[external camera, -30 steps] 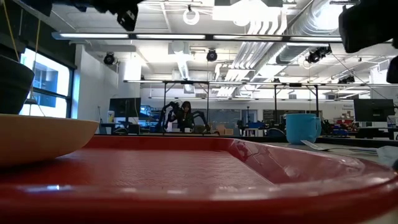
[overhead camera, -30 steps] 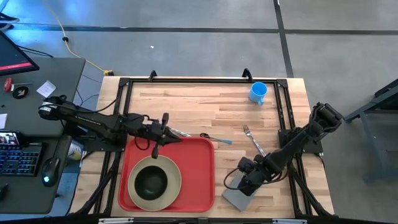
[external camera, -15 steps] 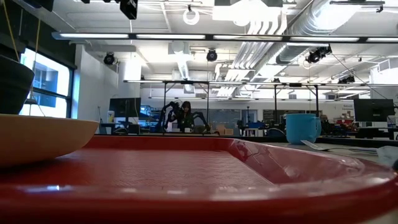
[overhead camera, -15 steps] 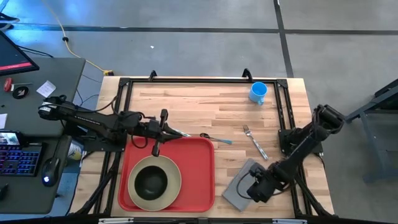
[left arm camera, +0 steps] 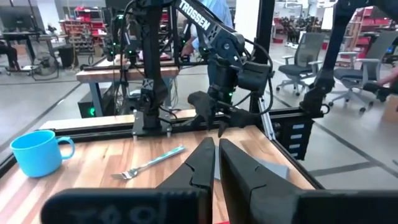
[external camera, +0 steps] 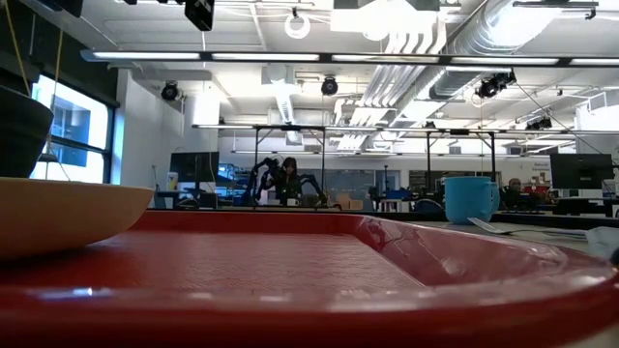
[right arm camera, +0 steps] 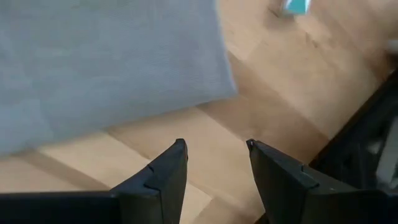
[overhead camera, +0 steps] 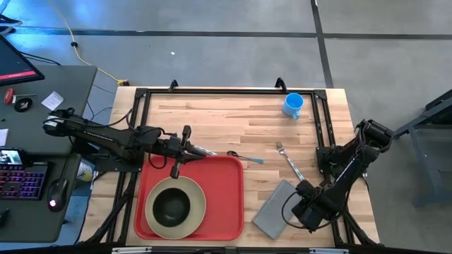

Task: Set up tray
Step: Put the gray napkin on the red serving tray to the right of the light brown plate

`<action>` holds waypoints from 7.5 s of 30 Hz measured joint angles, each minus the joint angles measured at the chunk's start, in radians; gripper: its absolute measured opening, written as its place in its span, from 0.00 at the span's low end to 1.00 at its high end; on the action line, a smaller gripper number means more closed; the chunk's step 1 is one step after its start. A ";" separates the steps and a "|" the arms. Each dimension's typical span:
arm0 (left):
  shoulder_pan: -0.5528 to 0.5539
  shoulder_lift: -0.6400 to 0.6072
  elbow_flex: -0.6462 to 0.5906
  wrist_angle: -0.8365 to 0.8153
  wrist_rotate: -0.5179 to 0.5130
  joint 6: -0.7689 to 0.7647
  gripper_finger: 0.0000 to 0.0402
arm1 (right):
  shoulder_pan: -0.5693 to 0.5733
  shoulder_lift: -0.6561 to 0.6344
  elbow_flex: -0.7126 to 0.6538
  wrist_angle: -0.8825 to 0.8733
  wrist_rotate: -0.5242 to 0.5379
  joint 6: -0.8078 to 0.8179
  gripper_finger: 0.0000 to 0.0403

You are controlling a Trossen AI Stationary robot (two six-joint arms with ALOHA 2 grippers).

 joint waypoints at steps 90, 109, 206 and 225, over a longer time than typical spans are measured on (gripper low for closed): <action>0.000 -0.121 -0.001 -0.093 0.220 -0.008 0.14 | -0.367 0.097 0.595 0.373 0.424 -1.943 0.00; -0.001 -0.146 0.000 -0.092 0.349 -0.011 0.14 | -0.428 0.239 0.595 0.638 0.322 -2.090 0.00; 0.000 -0.201 -0.001 -0.181 0.378 -0.031 0.14 | -0.667 0.173 0.154 0.810 0.214 -0.785 0.59; 0.000 -0.201 -0.001 -0.184 0.380 -0.031 0.14 | -0.690 0.296 0.154 0.981 0.196 -0.805 0.52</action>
